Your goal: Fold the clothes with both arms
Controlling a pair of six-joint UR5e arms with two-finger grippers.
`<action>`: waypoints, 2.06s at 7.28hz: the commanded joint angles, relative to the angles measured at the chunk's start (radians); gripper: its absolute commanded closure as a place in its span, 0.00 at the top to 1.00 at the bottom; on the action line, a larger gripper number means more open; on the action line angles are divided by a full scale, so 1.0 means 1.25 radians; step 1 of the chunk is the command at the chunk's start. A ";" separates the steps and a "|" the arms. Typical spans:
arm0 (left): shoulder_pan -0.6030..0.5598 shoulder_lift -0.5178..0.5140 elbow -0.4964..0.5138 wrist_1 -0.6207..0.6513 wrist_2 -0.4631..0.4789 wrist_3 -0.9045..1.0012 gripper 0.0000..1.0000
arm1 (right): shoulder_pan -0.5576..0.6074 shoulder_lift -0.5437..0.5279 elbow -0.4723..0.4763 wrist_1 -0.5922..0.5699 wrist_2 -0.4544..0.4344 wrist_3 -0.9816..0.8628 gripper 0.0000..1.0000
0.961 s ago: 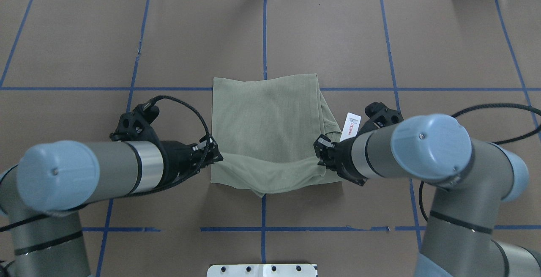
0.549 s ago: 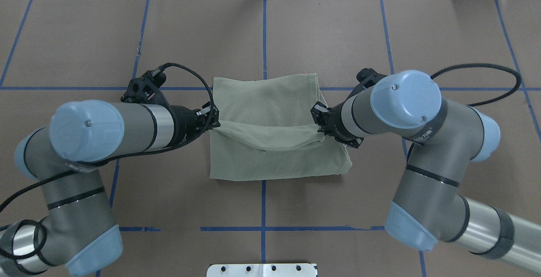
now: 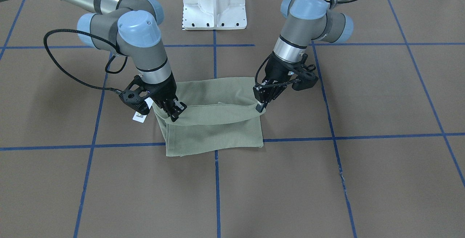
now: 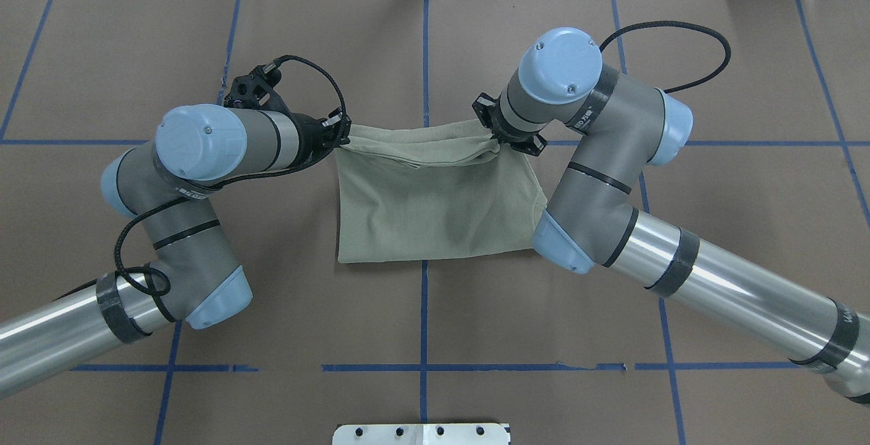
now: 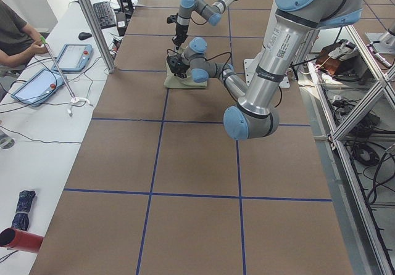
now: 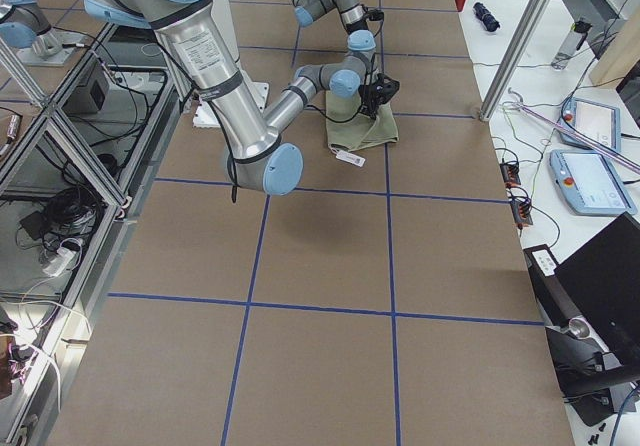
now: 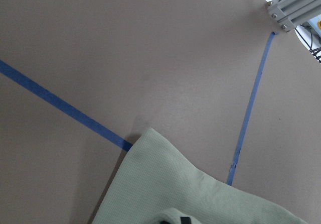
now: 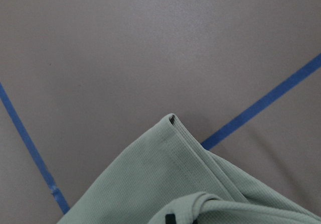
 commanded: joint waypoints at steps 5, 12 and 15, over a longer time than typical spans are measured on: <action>-0.109 -0.027 0.131 -0.095 -0.056 0.139 0.58 | 0.173 -0.013 -0.157 0.124 0.137 -0.444 1.00; -0.432 0.373 -0.110 -0.033 -0.420 0.877 0.58 | 0.574 -0.233 -0.108 -0.054 0.392 -1.117 1.00; -0.681 0.493 -0.119 0.094 -0.602 1.240 0.62 | 0.681 -0.402 -0.034 -0.131 0.402 -1.365 1.00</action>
